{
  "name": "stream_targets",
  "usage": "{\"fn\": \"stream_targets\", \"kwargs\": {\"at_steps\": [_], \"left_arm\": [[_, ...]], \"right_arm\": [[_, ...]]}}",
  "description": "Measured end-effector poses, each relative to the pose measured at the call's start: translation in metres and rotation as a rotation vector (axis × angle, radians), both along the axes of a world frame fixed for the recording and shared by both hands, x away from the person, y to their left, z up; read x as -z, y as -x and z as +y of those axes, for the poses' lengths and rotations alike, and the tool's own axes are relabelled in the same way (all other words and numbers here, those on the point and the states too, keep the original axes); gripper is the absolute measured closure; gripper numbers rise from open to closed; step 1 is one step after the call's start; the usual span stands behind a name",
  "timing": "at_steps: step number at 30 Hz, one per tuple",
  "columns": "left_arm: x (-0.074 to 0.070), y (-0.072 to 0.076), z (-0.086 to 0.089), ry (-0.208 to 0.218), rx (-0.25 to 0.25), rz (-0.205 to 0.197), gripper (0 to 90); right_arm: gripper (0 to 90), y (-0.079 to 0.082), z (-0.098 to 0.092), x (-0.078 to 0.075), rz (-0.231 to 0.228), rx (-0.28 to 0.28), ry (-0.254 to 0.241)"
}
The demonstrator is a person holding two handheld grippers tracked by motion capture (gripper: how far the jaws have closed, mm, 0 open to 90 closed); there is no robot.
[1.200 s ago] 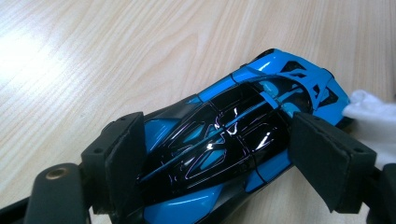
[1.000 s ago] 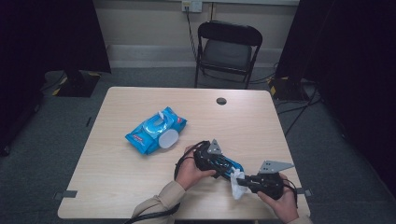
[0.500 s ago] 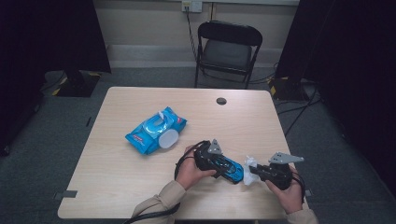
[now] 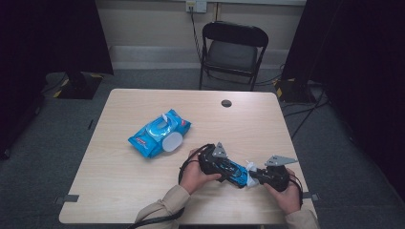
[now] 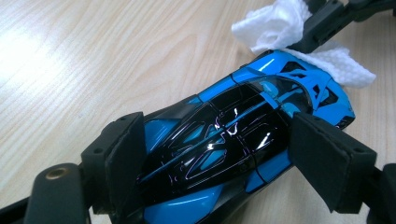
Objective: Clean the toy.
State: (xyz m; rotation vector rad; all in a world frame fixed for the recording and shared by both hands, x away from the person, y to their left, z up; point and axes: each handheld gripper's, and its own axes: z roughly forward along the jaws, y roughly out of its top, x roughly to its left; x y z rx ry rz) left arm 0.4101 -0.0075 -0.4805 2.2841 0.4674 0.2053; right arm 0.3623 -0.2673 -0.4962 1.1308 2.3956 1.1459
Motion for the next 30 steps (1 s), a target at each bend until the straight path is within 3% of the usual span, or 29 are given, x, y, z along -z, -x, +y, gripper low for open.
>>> {"fn": "stream_targets", "kwargs": {"at_steps": [12, 30], "left_arm": [[0.0, 0.0, -0.001, -0.001, -0.007, 0.001, 18.9], [0.001, 0.002, 0.001, 0.008, -0.014, -0.005, 18.9]], "right_arm": [[79.8, 0.003, -0.005, 0.001, 0.041, -0.021, -0.019], [79.8, 0.027, -0.001, -0.002, 0.044, -0.078, 0.016]]}}
